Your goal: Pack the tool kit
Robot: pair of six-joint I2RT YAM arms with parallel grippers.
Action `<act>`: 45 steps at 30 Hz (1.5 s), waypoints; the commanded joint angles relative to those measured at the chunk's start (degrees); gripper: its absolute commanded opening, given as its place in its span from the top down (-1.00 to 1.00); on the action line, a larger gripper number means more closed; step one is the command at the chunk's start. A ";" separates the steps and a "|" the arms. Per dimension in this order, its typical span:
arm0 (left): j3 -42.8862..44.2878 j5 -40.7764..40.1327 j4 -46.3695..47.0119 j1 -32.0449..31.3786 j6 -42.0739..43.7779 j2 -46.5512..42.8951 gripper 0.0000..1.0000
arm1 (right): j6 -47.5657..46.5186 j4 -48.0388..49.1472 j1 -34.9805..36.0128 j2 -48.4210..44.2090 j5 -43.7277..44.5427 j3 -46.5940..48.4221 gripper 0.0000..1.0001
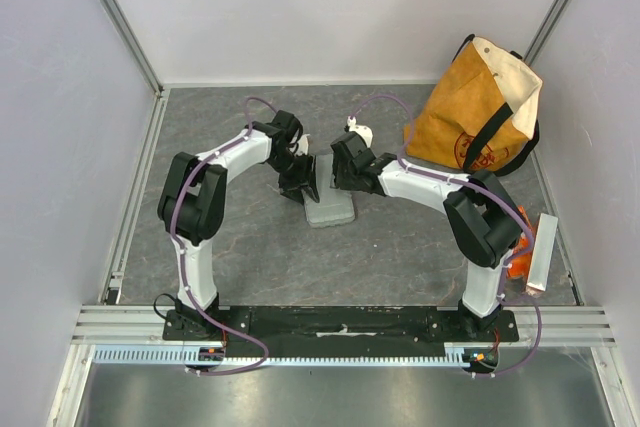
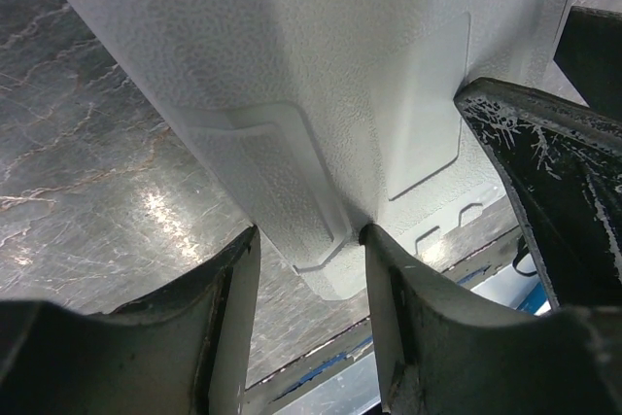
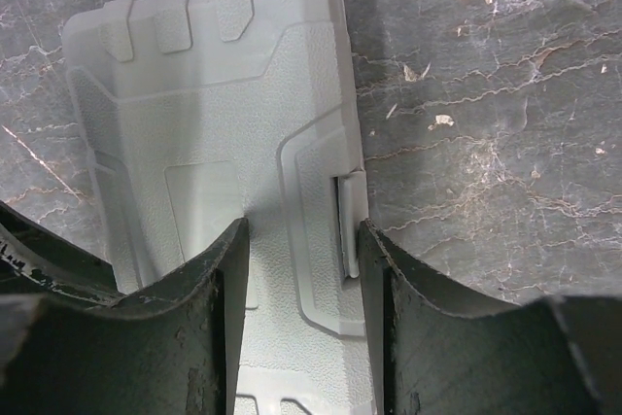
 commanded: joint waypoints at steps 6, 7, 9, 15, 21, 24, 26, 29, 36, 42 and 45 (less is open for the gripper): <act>0.63 -4.97 1.83 -2.30 1.36 5.63 -0.03 | -2.10 -9.10 3.19 7.81 -4.31 -3.50 0.56; 0.63 -5.41 1.83 -2.30 1.27 5.45 -0.03 | -2.01 -9.28 3.28 7.55 -4.05 -3.41 0.56; 0.98 -6.46 1.83 -2.30 1.01 5.10 -0.03 | -1.84 -9.71 3.19 6.85 -3.09 -2.71 0.55; 4.14 -13.22 0.69 -1.86 -0.23 2.03 -0.11 | -1.48 -13.93 3.11 4.57 3.58 3.79 0.26; 5.90 -20.08 -0.44 -0.28 -0.84 -6.22 -0.26 | -1.66 -18.14 1.79 -1.49 10.44 10.99 -0.33; 7.40 -22.97 -5.71 0.17 0.21 -12.62 -0.40 | -1.84 -23.50 1.44 -7.81 16.40 13.72 -0.40; 4.95 -24.39 -6.51 0.08 0.56 -19.47 -0.43 | -1.57 -25.09 1.00 -13.77 18.01 13.38 -0.41; 0.99 -23.52 -7.39 0.08 1.35 -28.01 -0.46 | -0.96 -27.64 0.64 -21.60 20.90 11.80 -0.43; -3.85 -20.88 -10.29 0.08 2.23 -45.84 -0.54 | 1.15 -38.71 0.47 -38.92 26.88 11.01 -0.45; -3.86 -22.80 -9.77 0.17 2.15 -57.72 -0.62 | -1.38 -39.51 0.47 -56.76 29.52 8.11 -0.58; -4.38 -28.50 -8.37 0.08 0.48 -63.78 -0.72 | -4.90 -39.07 0.47 -62.05 31.98 8.62 -0.75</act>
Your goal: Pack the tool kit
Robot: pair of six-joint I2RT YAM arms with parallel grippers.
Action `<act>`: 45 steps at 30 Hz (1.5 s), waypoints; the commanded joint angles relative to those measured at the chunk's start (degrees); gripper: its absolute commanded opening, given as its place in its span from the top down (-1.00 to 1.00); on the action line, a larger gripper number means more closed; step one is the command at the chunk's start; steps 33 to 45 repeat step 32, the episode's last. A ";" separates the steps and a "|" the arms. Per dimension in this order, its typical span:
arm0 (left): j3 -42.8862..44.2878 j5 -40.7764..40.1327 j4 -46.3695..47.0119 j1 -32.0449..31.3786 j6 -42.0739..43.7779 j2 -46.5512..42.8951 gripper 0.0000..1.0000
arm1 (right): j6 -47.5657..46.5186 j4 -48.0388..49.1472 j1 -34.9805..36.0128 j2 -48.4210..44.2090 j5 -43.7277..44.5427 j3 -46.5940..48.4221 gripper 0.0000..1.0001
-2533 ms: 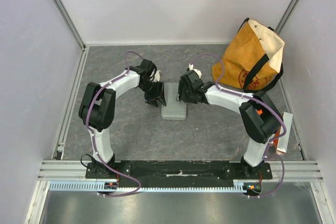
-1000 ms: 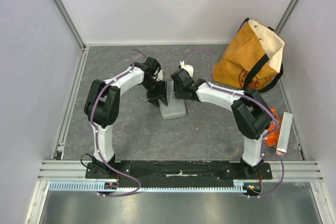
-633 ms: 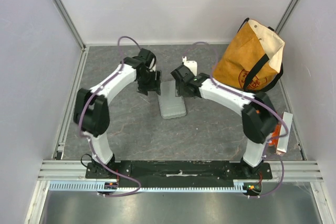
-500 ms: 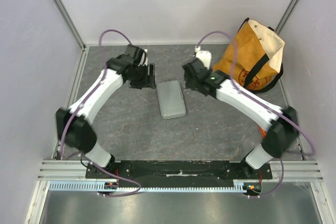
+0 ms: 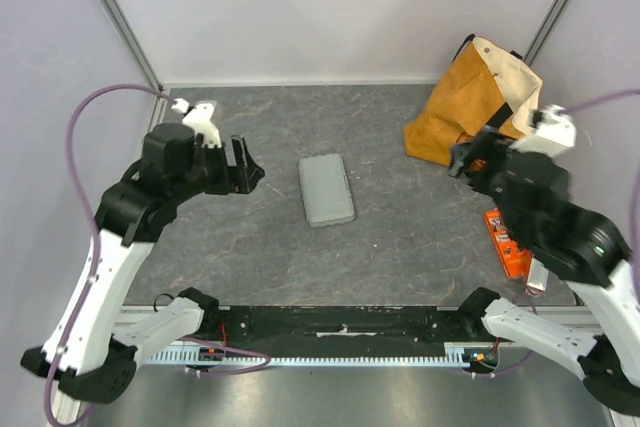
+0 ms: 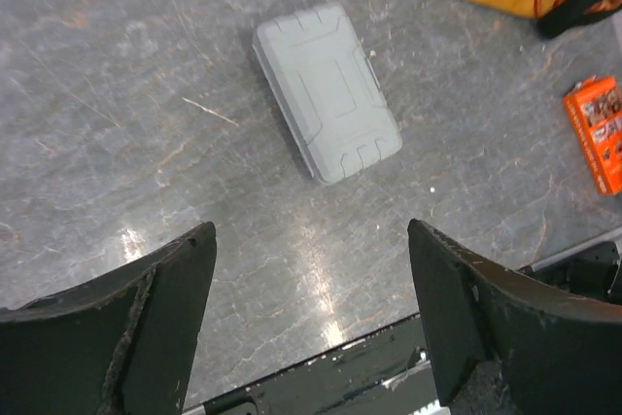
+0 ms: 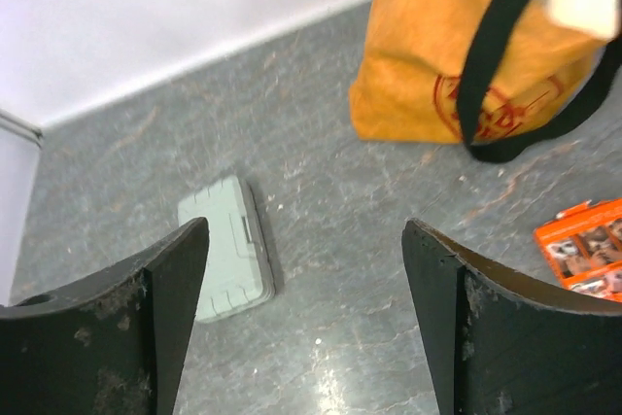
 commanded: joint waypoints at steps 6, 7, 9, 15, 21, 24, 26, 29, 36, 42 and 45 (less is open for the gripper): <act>-2.41 -6.55 4.77 -0.01 2.26 -16.00 -0.81 | -10.33 -1.76 0.01 -5.85 8.08 4.91 -0.89; -0.23 -6.37 3.12 -0.01 3.41 -16.44 -0.81 | -10.69 -2.46 0.01 -5.94 9.57 6.31 -0.90; 3.12 -7.07 -0.49 -0.01 3.33 -16.45 -0.82 | -11.39 -3.26 0.01 -6.64 12.04 8.69 -0.93; 5.33 -7.24 -5.78 -0.10 2.37 -17.67 -0.84 | -18.07 -0.27 0.01 -6.90 14.33 15.98 -0.96; 6.12 -7.07 -6.04 -0.01 2.72 -19.26 -0.86 | -19.13 0.87 0.01 -8.31 14.59 17.49 -0.96; 7.61 -7.15 -6.39 -0.10 3.51 -19.44 -0.86 | -19.39 1.83 0.01 -9.62 15.64 16.00 -0.96; 8.23 -6.98 -6.48 -0.01 3.77 -19.44 -0.86 | -20.62 3.33 0.01 -10.76 17.22 14.16 -0.96; 8.93 -6.36 -6.92 -0.01 4.39 -19.26 -0.86 | -21.50 5.35 0.10 -11.91 17.67 12.22 -0.96; 9.37 -6.98 -7.27 -0.01 4.91 -18.91 -0.87 | -21.16 6.23 0.10 -12.26 17.67 10.99 -0.96; 9.37 -6.98 -7.27 -0.01 4.91 -18.91 -0.87 | -21.16 6.23 0.10 -12.26 17.67 10.99 -0.96; 9.37 -6.98 -7.27 -0.01 4.91 -18.91 -0.87 | -21.16 6.23 0.10 -12.26 17.67 10.99 -0.96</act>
